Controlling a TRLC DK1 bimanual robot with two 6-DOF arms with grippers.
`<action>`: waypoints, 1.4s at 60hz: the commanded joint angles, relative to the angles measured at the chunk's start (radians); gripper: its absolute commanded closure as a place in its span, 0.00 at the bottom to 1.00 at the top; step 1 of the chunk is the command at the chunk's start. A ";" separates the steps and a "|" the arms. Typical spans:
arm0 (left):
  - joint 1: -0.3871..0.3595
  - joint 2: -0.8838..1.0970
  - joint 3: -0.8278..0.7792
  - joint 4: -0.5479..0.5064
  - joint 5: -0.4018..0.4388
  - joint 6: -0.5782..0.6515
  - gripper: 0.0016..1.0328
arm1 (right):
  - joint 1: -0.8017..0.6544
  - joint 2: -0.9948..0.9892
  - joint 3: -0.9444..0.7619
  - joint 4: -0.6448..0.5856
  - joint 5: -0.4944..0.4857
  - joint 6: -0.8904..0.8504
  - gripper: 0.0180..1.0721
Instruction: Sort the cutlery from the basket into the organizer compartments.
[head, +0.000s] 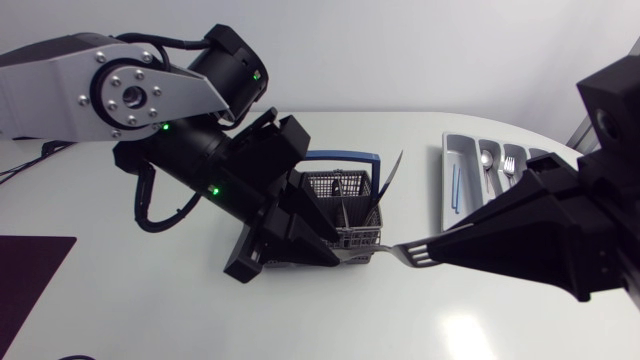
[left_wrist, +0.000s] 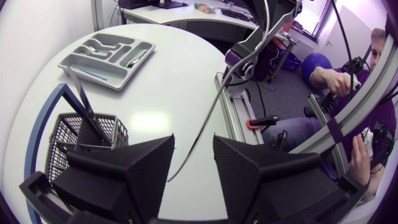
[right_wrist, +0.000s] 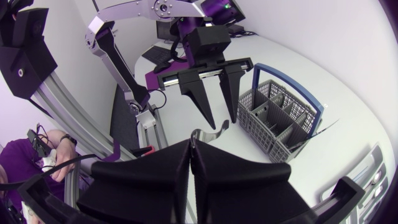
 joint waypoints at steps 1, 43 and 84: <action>0.014 0.022 0.036 -0.035 0.019 0.060 0.57 | 0.005 -0.010 0.024 0.007 -0.011 -0.020 0.95; -0.002 0.030 0.038 -0.061 0.061 0.083 0.76 | -0.006 -0.004 0.033 0.038 -0.058 0.003 0.95; 0.004 0.030 0.092 -0.152 0.121 0.092 0.97 | -0.028 -0.007 0.027 0.047 -0.075 -0.003 0.94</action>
